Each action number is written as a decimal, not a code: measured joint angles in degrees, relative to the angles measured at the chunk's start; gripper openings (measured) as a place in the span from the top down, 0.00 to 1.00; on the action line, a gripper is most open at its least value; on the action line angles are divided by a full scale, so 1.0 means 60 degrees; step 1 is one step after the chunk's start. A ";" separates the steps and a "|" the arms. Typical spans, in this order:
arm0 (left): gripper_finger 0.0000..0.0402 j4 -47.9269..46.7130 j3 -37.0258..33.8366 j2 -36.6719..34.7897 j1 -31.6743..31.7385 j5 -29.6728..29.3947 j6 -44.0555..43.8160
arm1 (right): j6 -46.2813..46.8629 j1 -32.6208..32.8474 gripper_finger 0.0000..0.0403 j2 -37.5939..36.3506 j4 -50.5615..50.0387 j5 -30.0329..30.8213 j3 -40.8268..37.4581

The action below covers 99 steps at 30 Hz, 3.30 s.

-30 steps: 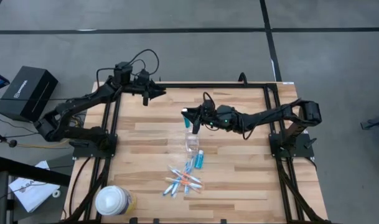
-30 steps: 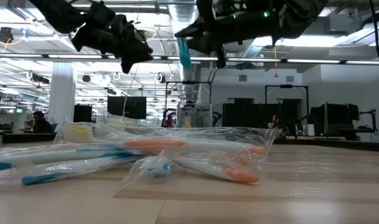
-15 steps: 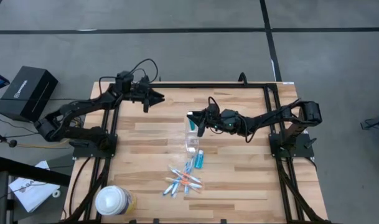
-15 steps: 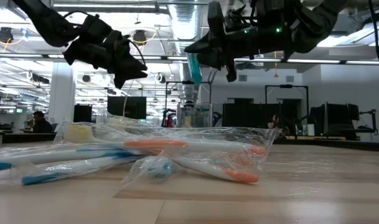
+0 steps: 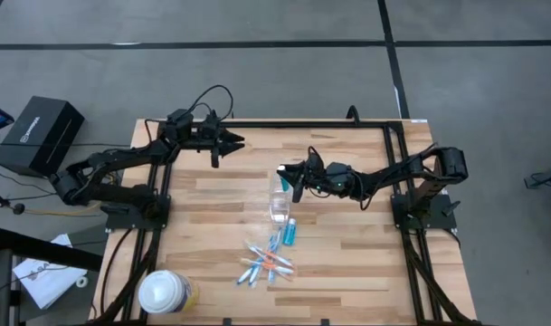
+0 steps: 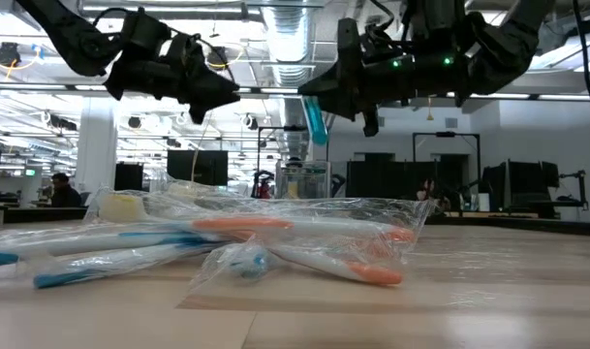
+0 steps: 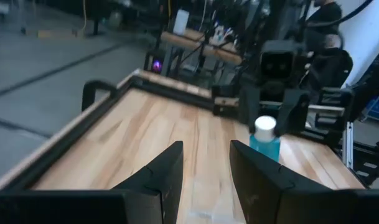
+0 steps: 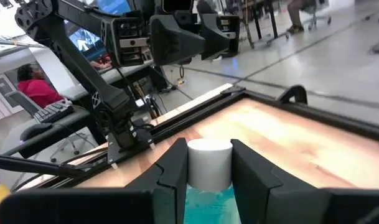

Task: Pick & Place toothbrushing station
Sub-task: Put the right mouthwash into the middle section of the transparent organizer

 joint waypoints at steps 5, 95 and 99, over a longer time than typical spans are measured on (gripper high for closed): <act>0.69 0.0602 0.0000 0.0000 -0.0380 -0.0248 0.0052 | -0.0642 -0.0095 0.80 0.0000 0.0619 -0.0001 -0.0201; 0.69 0.3030 -0.2852 0.0000 -0.1022 -0.1225 0.0965 | -0.1172 0.0398 0.79 0.3282 0.5692 0.1184 -0.1813; 0.69 0.3039 -0.2954 0.0000 -0.1022 -0.1243 0.0936 | -0.1177 0.0505 0.79 0.3282 0.5696 0.1187 -0.1833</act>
